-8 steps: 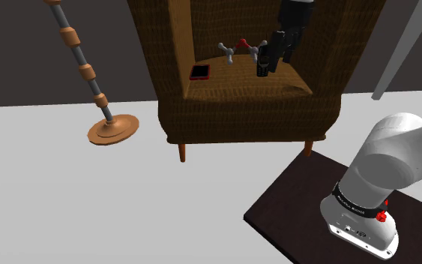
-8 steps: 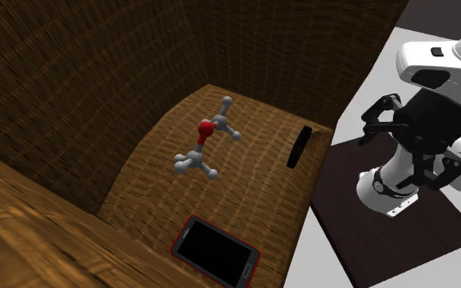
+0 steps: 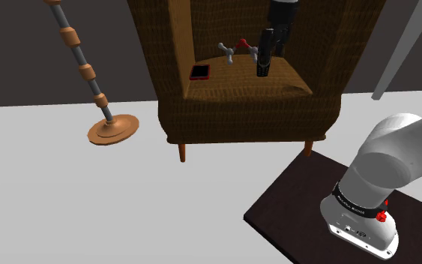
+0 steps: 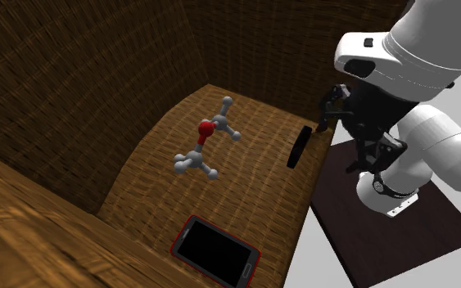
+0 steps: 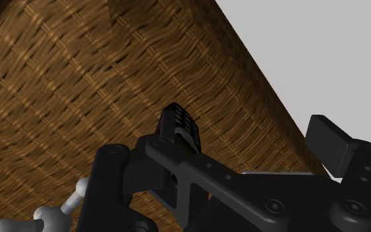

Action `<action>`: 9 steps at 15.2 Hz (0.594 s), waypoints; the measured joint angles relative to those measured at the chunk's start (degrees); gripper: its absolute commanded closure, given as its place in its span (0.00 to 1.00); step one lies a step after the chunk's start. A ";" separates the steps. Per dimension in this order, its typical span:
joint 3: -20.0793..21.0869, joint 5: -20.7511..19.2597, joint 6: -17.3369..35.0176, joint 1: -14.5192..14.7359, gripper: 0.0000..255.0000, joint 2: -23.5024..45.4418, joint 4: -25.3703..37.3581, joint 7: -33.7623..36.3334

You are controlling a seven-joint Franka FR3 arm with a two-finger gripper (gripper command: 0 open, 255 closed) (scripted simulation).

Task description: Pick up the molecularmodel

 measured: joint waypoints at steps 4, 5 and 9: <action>-1.44 -2.44 1.79 -1.17 0.00 7.26 5.71 -2.23; -1.90 -3.03 2.73 -1.48 0.00 9.32 6.91 -2.88; -3.33 -5.06 4.29 -2.54 0.00 15.83 12.24 -5.04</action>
